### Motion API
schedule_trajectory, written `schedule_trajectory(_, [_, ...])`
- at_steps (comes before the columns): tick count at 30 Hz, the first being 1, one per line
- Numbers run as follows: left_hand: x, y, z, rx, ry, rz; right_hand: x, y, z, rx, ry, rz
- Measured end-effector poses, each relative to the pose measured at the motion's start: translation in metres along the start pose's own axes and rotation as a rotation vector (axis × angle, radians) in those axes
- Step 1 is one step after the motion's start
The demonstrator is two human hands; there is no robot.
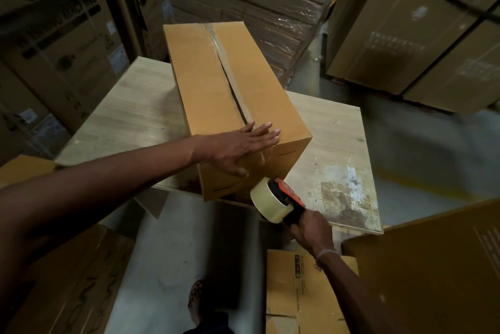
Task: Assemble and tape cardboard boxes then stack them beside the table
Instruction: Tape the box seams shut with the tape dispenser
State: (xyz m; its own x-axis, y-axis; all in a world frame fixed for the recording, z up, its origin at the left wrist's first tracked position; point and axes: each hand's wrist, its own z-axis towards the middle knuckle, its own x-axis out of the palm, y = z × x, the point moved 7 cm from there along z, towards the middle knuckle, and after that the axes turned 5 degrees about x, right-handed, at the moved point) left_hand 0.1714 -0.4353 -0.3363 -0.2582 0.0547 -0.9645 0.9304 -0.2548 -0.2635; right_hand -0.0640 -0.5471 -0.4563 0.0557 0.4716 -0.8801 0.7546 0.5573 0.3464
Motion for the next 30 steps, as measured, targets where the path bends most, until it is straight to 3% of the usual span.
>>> schedule_trajectory(4, [-0.004, -0.002, 0.004, -0.040, -0.044, 0.105, 0.016, -0.013, -0.017, -0.008, 0.077, 0.266])
schedule_trajectory(9, [-0.004, -0.011, 0.020, -0.162, -0.104, 0.277, -0.001, 0.003, -0.031, -0.103, 0.043, 0.731])
schedule_trajectory(13, [0.005, -0.010, 0.027, -0.262, -0.098, 0.342, -0.008, 0.002, -0.036, -0.025, 0.081, 1.126])
schedule_trajectory(26, [0.009, -0.015, 0.033, -0.402, -0.069, 0.474, -0.030, 0.021, -0.031, 0.152, 0.079, 1.304])
schedule_trajectory(30, [0.007, -0.022, 0.032, -0.456, -0.157, 0.473, -0.053, 0.034, -0.028, 0.049, 0.091, 1.368])
